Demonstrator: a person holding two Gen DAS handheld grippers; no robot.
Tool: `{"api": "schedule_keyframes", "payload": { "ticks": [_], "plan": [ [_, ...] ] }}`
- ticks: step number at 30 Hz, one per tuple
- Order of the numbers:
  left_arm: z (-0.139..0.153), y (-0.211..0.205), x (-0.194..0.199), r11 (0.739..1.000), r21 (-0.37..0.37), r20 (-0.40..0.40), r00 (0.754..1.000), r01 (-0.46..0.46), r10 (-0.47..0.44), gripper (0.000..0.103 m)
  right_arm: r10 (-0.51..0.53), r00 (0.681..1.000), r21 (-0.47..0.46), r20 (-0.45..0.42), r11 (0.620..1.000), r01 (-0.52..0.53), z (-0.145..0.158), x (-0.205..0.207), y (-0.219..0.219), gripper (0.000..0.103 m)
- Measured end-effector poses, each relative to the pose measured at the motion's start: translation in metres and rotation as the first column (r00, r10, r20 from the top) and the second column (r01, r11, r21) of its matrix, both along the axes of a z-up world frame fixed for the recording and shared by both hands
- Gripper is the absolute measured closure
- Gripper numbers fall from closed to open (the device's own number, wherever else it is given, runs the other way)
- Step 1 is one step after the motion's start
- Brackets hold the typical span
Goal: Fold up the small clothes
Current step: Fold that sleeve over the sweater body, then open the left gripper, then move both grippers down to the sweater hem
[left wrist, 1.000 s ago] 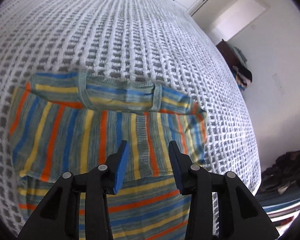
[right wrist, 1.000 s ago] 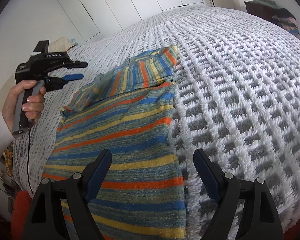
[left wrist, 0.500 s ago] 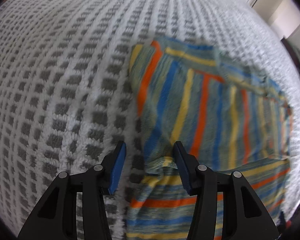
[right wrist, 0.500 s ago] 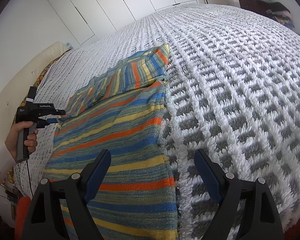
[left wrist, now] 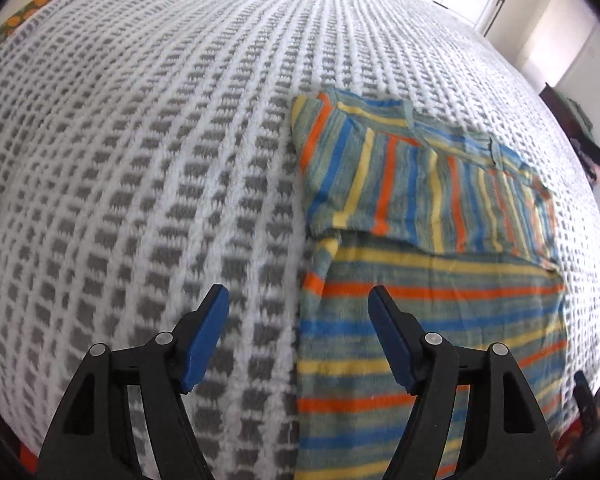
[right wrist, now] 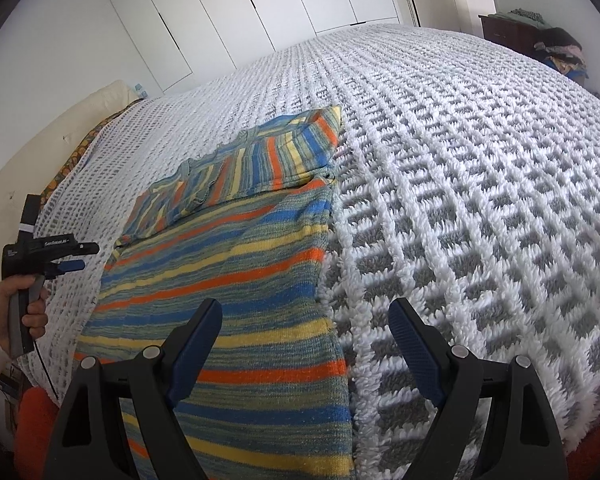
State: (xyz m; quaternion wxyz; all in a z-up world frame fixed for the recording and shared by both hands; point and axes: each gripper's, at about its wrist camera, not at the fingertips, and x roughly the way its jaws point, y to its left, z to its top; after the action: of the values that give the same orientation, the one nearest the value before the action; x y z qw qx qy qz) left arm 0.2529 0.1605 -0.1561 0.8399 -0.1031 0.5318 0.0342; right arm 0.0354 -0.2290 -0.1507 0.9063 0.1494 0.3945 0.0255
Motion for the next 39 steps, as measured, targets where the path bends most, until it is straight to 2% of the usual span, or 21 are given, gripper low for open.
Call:
{"api": "schedule_keyframes", "payload": {
  "ticks": [6,10,16,21,24,28,31,35,37,39],
  "plan": [
    [-0.016,-0.013,-0.078,0.999,-0.046,0.009,1.0,-0.008,0.008,0.029,0.029,0.999,-0.066,0.015,0.997,-0.028,0.005,-0.007,0.015,0.018],
    [-0.017,-0.013,-0.114,0.997,-0.066,0.051,0.998,-0.036,0.039,0.028,0.043,0.999,-0.098,0.017,0.994,-0.041,0.005,-0.011,0.023,0.018],
    [-0.027,-0.008,-0.133,0.999,-0.03,0.065,0.997,-0.026,0.028,0.026,0.067,0.998,-0.142,0.004,0.988,-0.066,0.003,-0.011,0.035,0.018],
    [-0.026,-0.007,-0.139,0.999,-0.042,0.079,0.997,-0.022,0.025,0.026,0.083,0.997,-0.161,-0.006,0.983,-0.083,0.001,-0.012,0.04,0.018],
    [-0.024,0.0,-0.14,0.996,-0.078,0.079,0.996,-0.035,0.042,0.026,0.082,0.997,-0.154,-0.003,0.985,-0.081,0.003,-0.013,0.038,0.018],
    [-0.021,0.009,-0.145,0.99,-0.132,0.069,0.996,-0.049,0.059,0.026,0.017,1.0,-0.075,0.021,0.997,-0.016,0.022,-0.015,0.008,0.018],
    [-0.021,0.011,-0.149,0.986,-0.165,0.034,0.999,-0.032,0.038,0.026,-0.013,1.0,0.014,-0.008,1.0,0.013,0.033,-0.018,-0.023,0.018],
    [-0.018,0.007,-0.163,0.975,-0.217,-0.01,0.999,0.041,-0.044,0.026,0.073,0.988,0.139,-0.135,0.989,-0.054,0.036,-0.022,-0.051,0.018],
    [-0.018,0.002,-0.171,0.961,-0.261,-0.045,0.994,0.086,-0.101,0.026,0.145,0.969,0.207,-0.2,0.973,-0.103,0.032,-0.028,-0.056,0.018],
    [-0.02,-0.004,-0.179,0.941,-0.315,-0.077,0.985,0.121,-0.153,0.026,0.23,0.936,0.267,-0.266,0.951,-0.157,0.026,-0.037,-0.056,0.018]
  ]
}}
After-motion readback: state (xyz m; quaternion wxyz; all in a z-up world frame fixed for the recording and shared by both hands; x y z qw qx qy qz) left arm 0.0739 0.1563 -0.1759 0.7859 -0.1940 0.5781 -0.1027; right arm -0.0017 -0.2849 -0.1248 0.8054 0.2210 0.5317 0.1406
